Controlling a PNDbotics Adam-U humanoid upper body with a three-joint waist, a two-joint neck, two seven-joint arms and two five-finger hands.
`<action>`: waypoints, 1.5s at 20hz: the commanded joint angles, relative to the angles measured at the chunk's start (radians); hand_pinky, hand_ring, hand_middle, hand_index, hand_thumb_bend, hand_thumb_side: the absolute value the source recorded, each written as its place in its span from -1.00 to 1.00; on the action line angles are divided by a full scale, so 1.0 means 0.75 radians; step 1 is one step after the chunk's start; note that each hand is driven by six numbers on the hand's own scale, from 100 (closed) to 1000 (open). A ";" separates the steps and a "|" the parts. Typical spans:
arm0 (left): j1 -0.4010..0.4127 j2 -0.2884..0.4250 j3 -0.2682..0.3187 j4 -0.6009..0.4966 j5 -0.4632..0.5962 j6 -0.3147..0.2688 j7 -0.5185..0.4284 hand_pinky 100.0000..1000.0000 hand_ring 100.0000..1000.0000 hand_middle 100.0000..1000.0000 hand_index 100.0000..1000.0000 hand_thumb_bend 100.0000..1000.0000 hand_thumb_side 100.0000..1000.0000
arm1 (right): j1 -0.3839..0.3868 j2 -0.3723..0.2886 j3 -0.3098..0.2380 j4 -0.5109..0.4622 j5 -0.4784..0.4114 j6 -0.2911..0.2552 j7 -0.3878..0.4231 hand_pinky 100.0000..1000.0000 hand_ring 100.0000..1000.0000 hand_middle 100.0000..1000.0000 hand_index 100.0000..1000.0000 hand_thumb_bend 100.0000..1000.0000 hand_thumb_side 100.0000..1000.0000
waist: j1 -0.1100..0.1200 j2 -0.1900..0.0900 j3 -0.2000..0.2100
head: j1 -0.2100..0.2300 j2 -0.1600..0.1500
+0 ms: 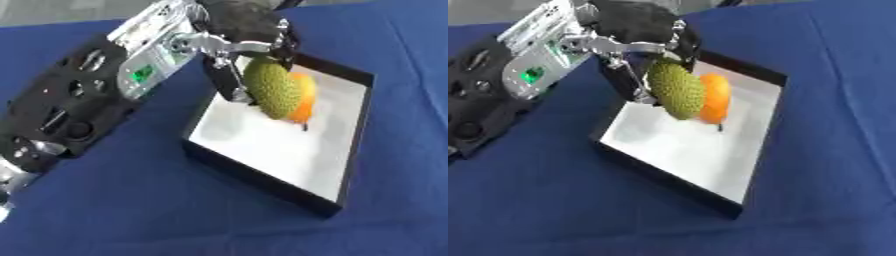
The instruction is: Pick up objects on the table and place them in the box.
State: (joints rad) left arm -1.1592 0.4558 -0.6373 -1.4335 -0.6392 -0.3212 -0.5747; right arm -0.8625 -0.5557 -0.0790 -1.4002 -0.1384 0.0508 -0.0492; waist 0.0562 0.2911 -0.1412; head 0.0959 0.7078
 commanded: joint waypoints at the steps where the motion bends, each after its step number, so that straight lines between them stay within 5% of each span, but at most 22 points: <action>1: -0.020 0.005 0.025 -0.016 -0.029 -0.025 -0.017 0.65 0.53 0.40 0.61 -0.50 -0.99 | -0.022 -0.025 -0.004 -0.020 -0.003 -0.004 0.010 0.98 0.84 0.78 0.69 -1.00 -0.04 | -0.008 -0.021 -0.002 | 0.002 -0.016; 3: -0.017 0.004 0.032 -0.012 -0.051 -0.025 -0.025 0.69 0.57 0.45 0.68 -0.53 -0.70 | -0.020 -0.024 -0.003 -0.018 -0.003 -0.004 0.012 0.99 0.84 0.78 0.69 -1.00 -0.04 | -0.007 -0.019 -0.002 | 0.003 -0.014; 9: -0.009 -0.006 0.042 0.016 -0.077 -0.024 -0.027 0.75 0.64 0.58 0.87 -0.40 -0.31 | -0.019 -0.023 -0.001 -0.014 -0.001 -0.004 0.017 0.99 0.84 0.78 0.69 -1.00 -0.04 | -0.006 -0.017 -0.005 | 0.003 -0.017; 12: -0.006 -0.006 0.044 0.017 -0.095 -0.034 -0.027 0.80 0.71 0.66 0.93 -0.07 0.06 | -0.018 -0.025 0.001 -0.011 0.002 -0.005 0.020 0.99 0.84 0.78 0.69 -1.00 -0.04 | -0.006 -0.017 -0.005 | 0.001 -0.016; 15: -0.005 -0.008 0.044 0.015 -0.106 -0.045 -0.037 0.80 0.72 0.67 0.92 0.10 0.07 | -0.016 -0.025 0.002 -0.006 0.005 -0.005 0.023 0.99 0.84 0.78 0.69 -1.00 -0.04 | -0.008 -0.016 -0.005 | 0.001 -0.018; 19: 0.001 -0.002 0.060 -0.008 -0.074 -0.029 -0.038 0.78 0.71 0.66 0.88 -0.05 -0.08 | -0.015 -0.025 0.003 -0.004 0.005 -0.007 0.026 0.98 0.84 0.77 0.69 -1.00 -0.04 | -0.010 -0.019 -0.004 | 0.000 -0.020; 22: 0.004 0.013 0.093 -0.059 -0.016 0.014 -0.020 0.76 0.68 0.64 0.83 -0.37 -0.24 | -0.013 -0.026 0.003 -0.004 0.003 -0.007 0.026 0.98 0.84 0.77 0.69 -1.00 -0.04 | -0.011 -0.023 0.001 | 0.004 -0.013; 30: 0.061 0.109 0.224 -0.265 0.195 0.229 0.123 0.63 0.56 0.59 0.69 -1.00 -0.40 | -0.001 -0.029 0.005 -0.019 -0.008 -0.010 0.027 0.98 0.83 0.77 0.68 -1.00 -0.04 | -0.019 -0.039 0.026 | 0.006 -0.032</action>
State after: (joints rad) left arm -1.0998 0.5019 -0.5017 -1.5942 -0.5195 -0.1752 -0.5027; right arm -0.8517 -0.5557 -0.0724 -1.3960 -0.1378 0.0466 -0.0297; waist 0.0497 0.2915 -0.1204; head 0.0974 0.6973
